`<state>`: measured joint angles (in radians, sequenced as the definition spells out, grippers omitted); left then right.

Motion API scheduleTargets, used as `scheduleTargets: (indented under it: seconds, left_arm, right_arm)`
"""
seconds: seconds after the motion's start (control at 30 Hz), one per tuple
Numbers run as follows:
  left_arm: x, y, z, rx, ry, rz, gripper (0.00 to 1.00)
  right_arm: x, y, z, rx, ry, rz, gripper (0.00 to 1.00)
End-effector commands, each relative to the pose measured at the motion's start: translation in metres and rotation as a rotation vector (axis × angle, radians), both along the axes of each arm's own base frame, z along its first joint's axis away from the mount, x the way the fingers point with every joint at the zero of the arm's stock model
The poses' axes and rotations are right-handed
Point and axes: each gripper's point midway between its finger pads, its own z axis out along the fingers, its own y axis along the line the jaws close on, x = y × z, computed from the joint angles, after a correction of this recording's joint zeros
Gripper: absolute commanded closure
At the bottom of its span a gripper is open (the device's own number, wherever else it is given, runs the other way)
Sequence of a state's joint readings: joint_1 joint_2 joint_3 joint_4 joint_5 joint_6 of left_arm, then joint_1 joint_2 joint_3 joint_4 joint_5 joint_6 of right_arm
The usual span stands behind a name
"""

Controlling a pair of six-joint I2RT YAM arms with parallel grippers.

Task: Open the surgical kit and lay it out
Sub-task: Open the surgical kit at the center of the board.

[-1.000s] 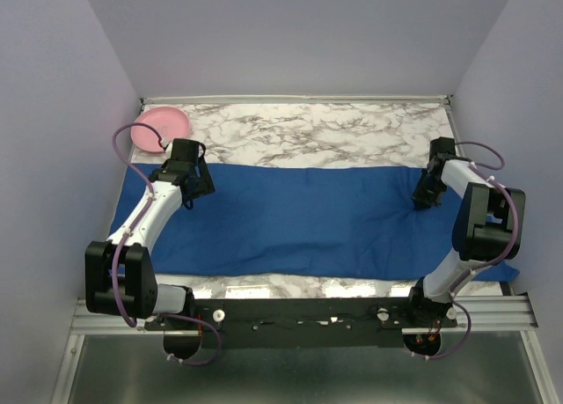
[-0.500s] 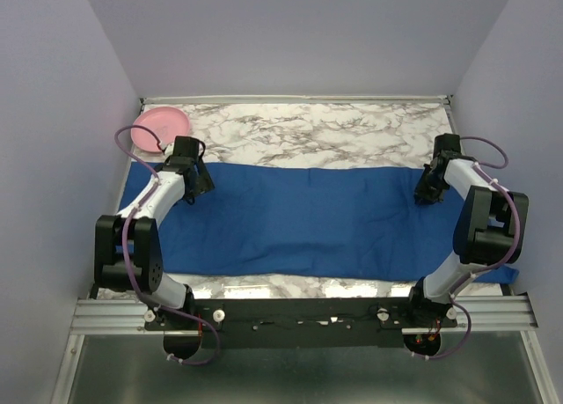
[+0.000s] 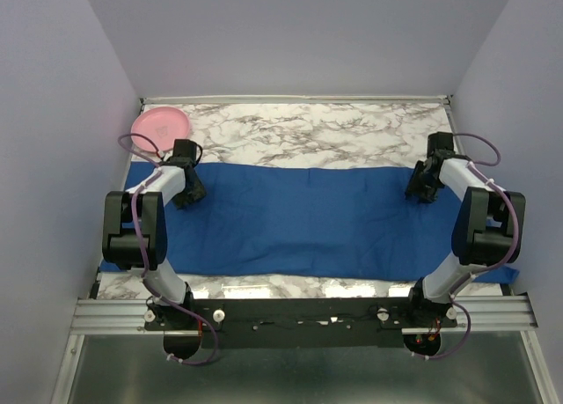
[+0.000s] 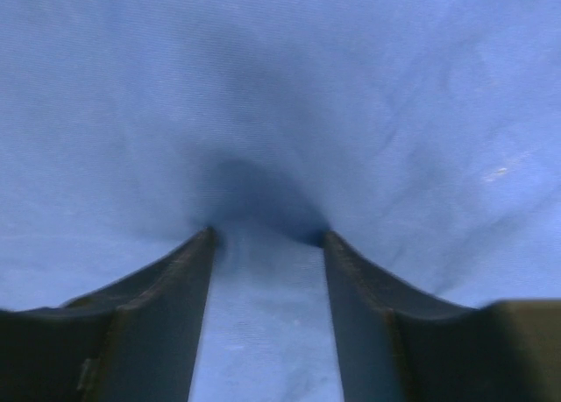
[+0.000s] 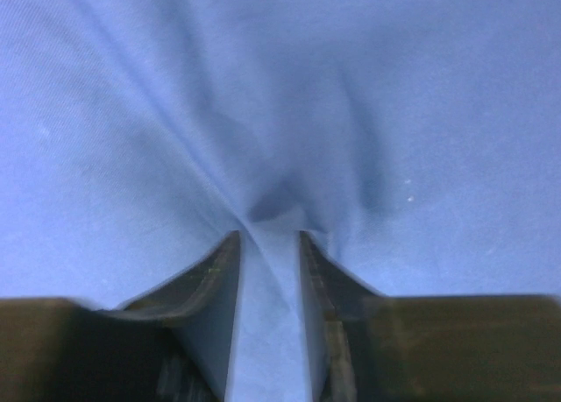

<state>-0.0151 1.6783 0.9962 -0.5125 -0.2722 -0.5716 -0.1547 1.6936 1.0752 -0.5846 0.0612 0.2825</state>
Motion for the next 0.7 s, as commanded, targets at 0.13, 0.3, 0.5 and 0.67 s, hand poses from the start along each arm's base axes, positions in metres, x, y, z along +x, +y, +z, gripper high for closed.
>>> scheduleTargets:
  seconds: [0.13, 0.3, 0.5, 0.67]
  left_arm:
    - [-0.038, 0.006, -0.040, -0.035, 0.151, 0.060, 0.76]
    - [-0.043, 0.017, -0.040, -0.035, 0.153, 0.115, 0.99]
    - [-0.055, 0.036, -0.034, -0.003, 0.149, 0.207, 1.00]
    - [-0.068, 0.049, -0.029, 0.015, 0.145, 0.289, 1.00]
  right_arm:
    - [0.012, 0.005, 0.043, -0.050, -0.138, 0.032, 0.47]
    - [0.013, 0.006, 0.053, -0.056, -0.164, 0.037, 0.46]
    - [0.013, 0.007, 0.055, -0.054, -0.173, 0.041, 0.46]
    - [0.015, 0.010, 0.056, -0.041, -0.176, 0.048, 0.46]
